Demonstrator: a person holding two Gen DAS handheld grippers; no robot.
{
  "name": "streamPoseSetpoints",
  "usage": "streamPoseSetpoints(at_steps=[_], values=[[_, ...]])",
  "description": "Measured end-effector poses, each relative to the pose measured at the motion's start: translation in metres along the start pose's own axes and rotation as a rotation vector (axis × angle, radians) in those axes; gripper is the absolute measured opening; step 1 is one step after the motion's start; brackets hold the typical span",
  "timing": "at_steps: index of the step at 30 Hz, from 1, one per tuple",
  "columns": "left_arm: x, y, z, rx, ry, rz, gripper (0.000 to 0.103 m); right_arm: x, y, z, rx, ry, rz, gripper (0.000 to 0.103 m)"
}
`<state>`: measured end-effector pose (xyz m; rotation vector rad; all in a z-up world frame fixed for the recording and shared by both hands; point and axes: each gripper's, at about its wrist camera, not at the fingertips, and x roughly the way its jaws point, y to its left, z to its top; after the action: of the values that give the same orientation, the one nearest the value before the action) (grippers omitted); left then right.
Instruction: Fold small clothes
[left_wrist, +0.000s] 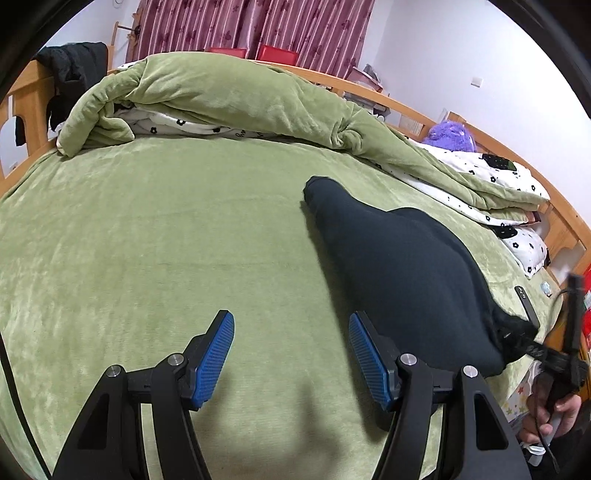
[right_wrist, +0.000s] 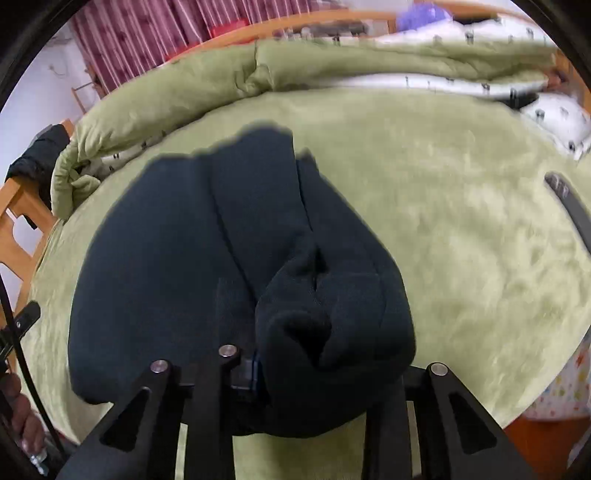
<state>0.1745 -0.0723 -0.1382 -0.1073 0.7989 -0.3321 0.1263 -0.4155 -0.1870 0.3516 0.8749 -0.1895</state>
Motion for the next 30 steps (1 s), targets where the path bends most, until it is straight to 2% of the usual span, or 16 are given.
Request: streamPoseSetpoints(at_steps=[1,3,7,9,12,14,18,20,21,24,27,30], values=[[0.0,-0.001,0.0,0.0,-0.001,-0.005,0.063,-0.009,0.0,0.002,-0.006,-0.039,-0.019,0.044],[-0.001,-0.005,0.001,0.007,-0.001,-0.012,0.063,-0.03,0.001,0.007,-0.006,-0.122,-0.047,0.055],[0.007,-0.015,-0.003,0.033,0.028,-0.041,0.063,-0.05,0.009,0.023,-0.069,-0.188,-0.06,0.055],[0.011,-0.02,-0.004,0.047,0.042,-0.05,0.063,-0.05,0.015,0.035,-0.12,-0.189,-0.058,0.055],[0.017,-0.029,-0.007,0.069,0.058,-0.052,0.063,-0.032,0.025,0.05,-0.197,-0.136,-0.026,0.049],[0.019,-0.032,-0.007,0.077,0.061,-0.044,0.063,-0.01,0.028,0.051,-0.232,-0.075,-0.038,0.042],[0.021,-0.036,-0.006,0.078,0.058,-0.027,0.063,0.027,0.018,0.043,-0.203,0.024,-0.026,0.038],[0.023,-0.036,-0.006,0.075,0.053,-0.014,0.063,0.032,0.017,0.04,-0.198,0.038,-0.004,0.029],[0.023,-0.036,-0.005,0.073,0.051,-0.006,0.063,0.031,0.02,0.039,-0.217,0.03,0.012,0.014],[0.025,-0.035,-0.002,0.067,0.048,0.011,0.063,0.017,0.021,0.039,-0.236,-0.045,0.034,0.01],[0.027,-0.034,0.0,0.055,0.046,0.022,0.063,-0.01,0.009,0.042,-0.196,-0.163,0.109,0.009],[0.026,-0.033,0.001,0.049,0.044,0.022,0.063,-0.025,-0.002,0.045,-0.147,-0.244,0.171,0.009]])
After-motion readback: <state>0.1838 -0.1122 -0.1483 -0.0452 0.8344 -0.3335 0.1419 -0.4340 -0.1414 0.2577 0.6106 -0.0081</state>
